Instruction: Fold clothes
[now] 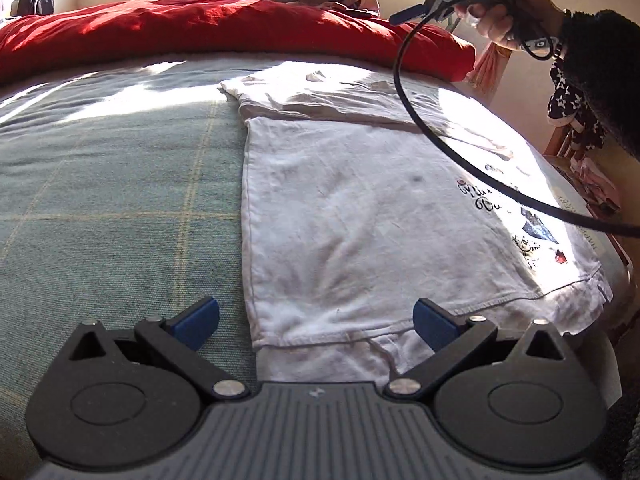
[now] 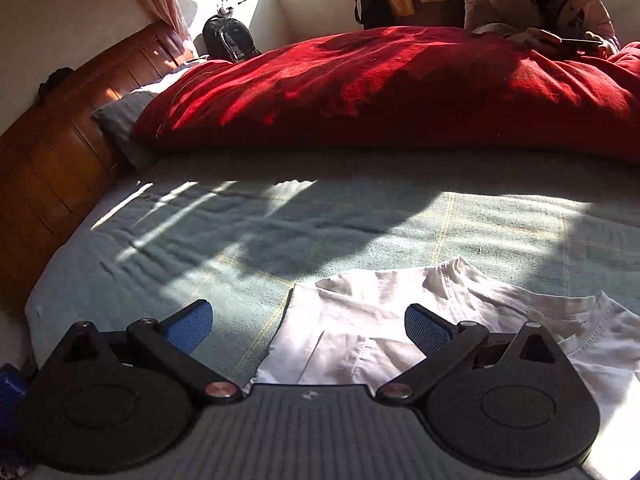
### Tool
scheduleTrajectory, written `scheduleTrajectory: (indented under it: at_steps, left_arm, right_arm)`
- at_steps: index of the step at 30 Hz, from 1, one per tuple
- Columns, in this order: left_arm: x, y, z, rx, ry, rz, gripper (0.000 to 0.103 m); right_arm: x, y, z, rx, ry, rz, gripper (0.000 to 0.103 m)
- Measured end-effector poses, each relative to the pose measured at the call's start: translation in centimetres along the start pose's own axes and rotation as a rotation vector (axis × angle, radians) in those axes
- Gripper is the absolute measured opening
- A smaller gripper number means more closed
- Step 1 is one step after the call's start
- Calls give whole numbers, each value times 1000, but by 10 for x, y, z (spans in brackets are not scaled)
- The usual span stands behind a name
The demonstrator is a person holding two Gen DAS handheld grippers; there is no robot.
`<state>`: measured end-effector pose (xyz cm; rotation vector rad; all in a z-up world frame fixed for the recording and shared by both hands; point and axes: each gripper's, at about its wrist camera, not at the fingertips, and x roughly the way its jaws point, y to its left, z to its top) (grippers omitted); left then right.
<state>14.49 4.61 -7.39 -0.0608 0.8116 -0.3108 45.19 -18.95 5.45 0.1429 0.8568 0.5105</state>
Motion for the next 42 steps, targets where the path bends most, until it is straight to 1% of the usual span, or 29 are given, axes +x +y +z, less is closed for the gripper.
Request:
scheduleTrajectory:
  at_steps: [1, 3, 4, 5, 7, 9, 12, 14, 15, 17, 18, 19, 22, 26, 28, 30, 34, 37, 42]
  left_arm:
    - [-4, -3, -1, 16, -2, -2, 102]
    - [-11, -8, -4, 48, -6, -5, 102]
    - [-14, -10, -4, 63, -8, -6, 102]
    - [-16, -11, -3, 78, -13, -2, 102]
    - [-16, -13, 3, 101, -29, 1, 102]
    - [-8, -17, 11, 92, -29, -30, 102]
    - [9, -24, 23, 71, -23, -94, 102]
    - [24, -34, 26, 79, -9, -116, 102]
    - [33, -39, 25, 83, 7, -119, 102]
    - [50, -47, 21, 81, 55, -109, 102]
    - [53, -49, 17, 86, 64, -95, 102]
    - [52, -52, 13, 105, 54, -81, 102]
    - [46, -56, 1, 152, 39, -53, 102]
    - [29, -53, -9, 156, 45, -25, 102]
    - [21, -54, -10, 155, 47, -16, 102]
    - [16, -59, -5, 163, 42, -22, 102]
    - [25, -76, 15, 191, 22, -42, 102]
    - [46, -90, 26, 186, 48, -58, 102]
    - [50, -93, 18, 197, 56, -59, 102]
  right_arm:
    - [-15, -4, -7, -8, -1, -25, 103]
    - [-52, -15, -32, -33, 0, -111, 103]
    - [-71, -21, -51, -48, 14, -160, 103]
    - [-81, -26, -65, -55, 26, -185, 103]
    - [-103, -38, -104, -49, 51, -243, 103]
    - [-114, -47, -152, -48, 98, -301, 103]
    - [-118, -49, -214, -49, 134, -331, 103]
    - [-115, -45, -253, -27, 134, -323, 103]
    - [-113, -43, -272, -16, 133, -318, 103]
    - [-108, -35, -300, 7, 119, -317, 103]
    - [-106, -33, -309, 23, 111, -314, 103]
    - [-104, -31, -318, 40, 104, -311, 103]
    - [-107, -22, -338, 15, 48, -356, 103]
    - [-111, -21, -352, 10, 11, -372, 103]
    - [-112, -22, -356, 13, -12, -375, 103]
    - [-111, -19, -360, 2, -34, -394, 103]
    - [-109, -16, -362, 5, -56, -422, 103]
    - [-109, -16, -361, 21, -56, -426, 103]
    - [-111, -16, -363, 34, -58, -426, 103]
